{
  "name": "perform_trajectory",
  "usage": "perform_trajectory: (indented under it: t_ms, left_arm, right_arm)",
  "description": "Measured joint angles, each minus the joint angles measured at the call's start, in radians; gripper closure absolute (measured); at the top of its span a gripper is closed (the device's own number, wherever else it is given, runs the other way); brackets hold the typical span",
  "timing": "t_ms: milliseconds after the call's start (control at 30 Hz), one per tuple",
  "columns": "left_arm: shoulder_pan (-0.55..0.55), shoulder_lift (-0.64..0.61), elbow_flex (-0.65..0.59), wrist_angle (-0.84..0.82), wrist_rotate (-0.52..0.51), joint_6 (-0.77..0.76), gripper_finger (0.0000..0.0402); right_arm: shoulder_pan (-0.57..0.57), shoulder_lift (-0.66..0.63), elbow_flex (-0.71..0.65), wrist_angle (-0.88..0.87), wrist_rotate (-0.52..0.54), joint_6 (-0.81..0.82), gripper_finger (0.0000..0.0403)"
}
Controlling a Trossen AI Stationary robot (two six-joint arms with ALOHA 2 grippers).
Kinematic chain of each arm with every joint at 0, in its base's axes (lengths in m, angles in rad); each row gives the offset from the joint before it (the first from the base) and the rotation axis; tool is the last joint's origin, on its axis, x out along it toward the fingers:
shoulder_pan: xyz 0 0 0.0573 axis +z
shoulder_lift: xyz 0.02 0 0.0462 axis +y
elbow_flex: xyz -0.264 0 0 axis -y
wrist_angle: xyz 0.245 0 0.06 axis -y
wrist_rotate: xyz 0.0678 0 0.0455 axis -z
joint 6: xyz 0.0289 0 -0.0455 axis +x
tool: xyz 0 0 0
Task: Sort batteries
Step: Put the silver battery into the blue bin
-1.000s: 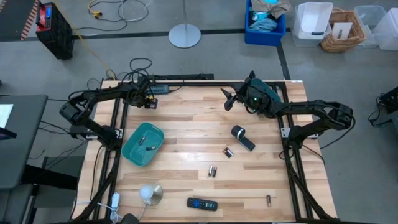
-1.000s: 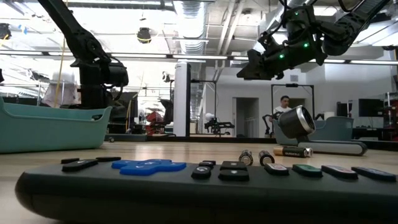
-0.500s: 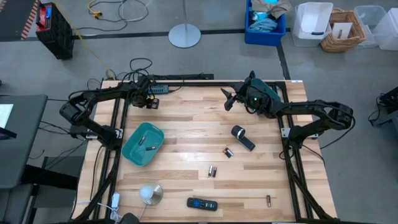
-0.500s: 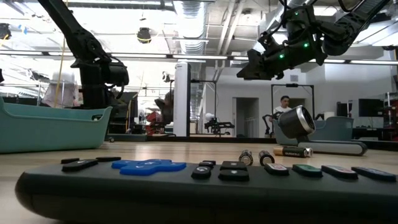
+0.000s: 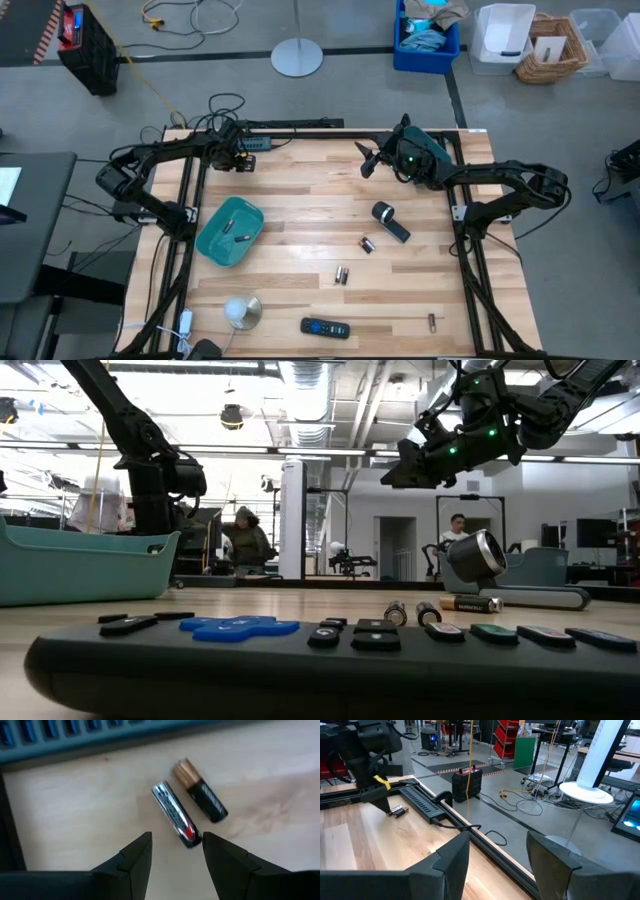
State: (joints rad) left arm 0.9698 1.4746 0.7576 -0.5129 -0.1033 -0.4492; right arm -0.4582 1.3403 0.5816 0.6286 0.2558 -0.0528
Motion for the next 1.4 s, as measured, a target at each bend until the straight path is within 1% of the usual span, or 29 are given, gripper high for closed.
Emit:
perform_trajectory:
  t_ms: [367, 467, 600, 733, 867, 967, 1033, 1233, 1400]
  left_arm:
    - [0.0, 0.0, 0.003, 0.008, -0.012, -0.067, 0.023]
    - [-0.012, 0.0, 0.004, 0.007, -0.059, -0.091, 0.023]
    - [-0.046, 0.0, 0.004, 0.013, -0.084, -0.162, 0.023]
    - [-0.117, 0.0, 0.004, 0.045, -0.185, -0.219, 0.023]
    - [-0.174, 0.0, 0.004, 0.107, -0.242, -0.234, 0.023]
    - [-0.184, 0.001, 0.004, 0.135, -0.271, -0.237, 0.023]
    - [-0.168, 0.001, 0.004, 0.13, -0.268, -0.239, 0.023]
    - [-0.107, 0.001, 0.004, 0.135, -0.186, -0.232, 0.023]
    - [-0.103, 0.001, 0.027, 0.129, -0.179, -0.209, 0.023]
  right_arm:
    - [0.023, 0.0, 0.01, -0.001, -0.002, -0.001, 0.0188]
    - [0.025, 0.0, 0.01, -0.001, -0.002, -0.001, 0.0188]
    - [0.024, 0.0, 0.01, -0.001, -0.003, -0.006, 0.0188]
    - [0.024, 0.0, 0.01, -0.002, -0.003, -0.021, 0.0188]
    - [0.024, 0.0, 0.01, -0.017, -0.003, -0.03, 0.0188]
    - [0.023, 0.0, 0.01, -0.022, -0.003, -0.034, 0.0188]
    - [0.023, 0.0, 0.01, -0.026, -0.003, -0.034, 0.0188]
    - [0.023, 0.0, 0.01, -0.025, -0.003, -0.034, 0.0188]
    - [0.023, 0.0, 0.01, -0.024, -0.003, -0.027, 0.0188]
